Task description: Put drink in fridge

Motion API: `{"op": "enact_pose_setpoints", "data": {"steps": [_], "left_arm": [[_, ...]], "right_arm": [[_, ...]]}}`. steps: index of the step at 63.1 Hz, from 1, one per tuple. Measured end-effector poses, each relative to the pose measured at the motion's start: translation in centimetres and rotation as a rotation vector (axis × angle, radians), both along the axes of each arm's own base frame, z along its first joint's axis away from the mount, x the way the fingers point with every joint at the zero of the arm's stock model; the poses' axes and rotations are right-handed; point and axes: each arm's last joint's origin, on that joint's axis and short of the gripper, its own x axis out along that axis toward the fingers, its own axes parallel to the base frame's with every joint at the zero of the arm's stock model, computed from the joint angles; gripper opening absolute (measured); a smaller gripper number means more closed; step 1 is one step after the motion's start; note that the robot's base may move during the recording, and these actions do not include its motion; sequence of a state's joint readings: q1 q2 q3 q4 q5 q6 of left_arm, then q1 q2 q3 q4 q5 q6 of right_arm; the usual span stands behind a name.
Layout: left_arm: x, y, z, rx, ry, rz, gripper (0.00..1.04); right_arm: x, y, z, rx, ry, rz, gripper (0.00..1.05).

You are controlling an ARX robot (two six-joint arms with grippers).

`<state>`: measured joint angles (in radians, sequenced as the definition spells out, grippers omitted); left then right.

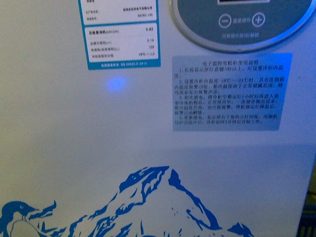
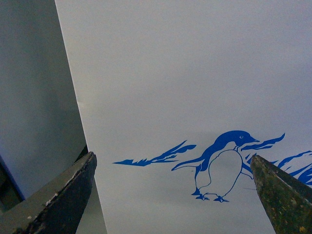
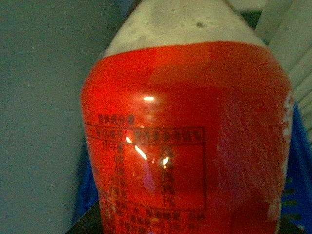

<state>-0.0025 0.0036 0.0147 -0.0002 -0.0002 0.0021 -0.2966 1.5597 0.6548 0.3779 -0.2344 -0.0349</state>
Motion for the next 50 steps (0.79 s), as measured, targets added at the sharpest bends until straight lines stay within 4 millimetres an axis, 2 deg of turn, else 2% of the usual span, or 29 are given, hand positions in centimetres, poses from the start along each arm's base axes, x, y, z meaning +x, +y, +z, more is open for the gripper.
{"op": "enact_pose_setpoints", "data": {"steps": [5, 10, 11, 22, 35, 43, 50], "left_arm": [[0.0, 0.0, 0.0, 0.000, 0.000, 0.000, 0.97], [0.0, 0.0, 0.0, 0.000, 0.000, 0.000, 0.97], [0.0, 0.0, 0.0, 0.000, 0.000, 0.000, 0.97], [0.0, 0.0, 0.0, 0.000, 0.000, 0.000, 0.97], [0.0, 0.0, 0.0, 0.000, 0.000, 0.000, 0.97], [0.0, 0.0, 0.0, 0.000, 0.000, 0.000, 0.97], [0.0, 0.0, 0.0, 0.000, 0.000, 0.000, 0.97]], "right_arm": [[-2.6, 1.2, 5.7, -0.025, -0.149, 0.002, 0.37], [-5.4, 2.5, 9.9, -0.041, -0.283, 0.007, 0.37], [-9.2, 3.9, 13.4, -0.074, -0.423, -0.017, 0.37], [-13.0, 5.3, 14.9, -0.101, -0.518, -0.049, 0.37], [-17.5, 7.0, 14.7, -0.116, -0.590, -0.080, 0.37], [-18.7, 7.7, 13.9, -0.114, -0.651, -0.115, 0.37], [-19.0, 7.9, 13.5, -0.112, -0.655, -0.149, 0.37]]}}
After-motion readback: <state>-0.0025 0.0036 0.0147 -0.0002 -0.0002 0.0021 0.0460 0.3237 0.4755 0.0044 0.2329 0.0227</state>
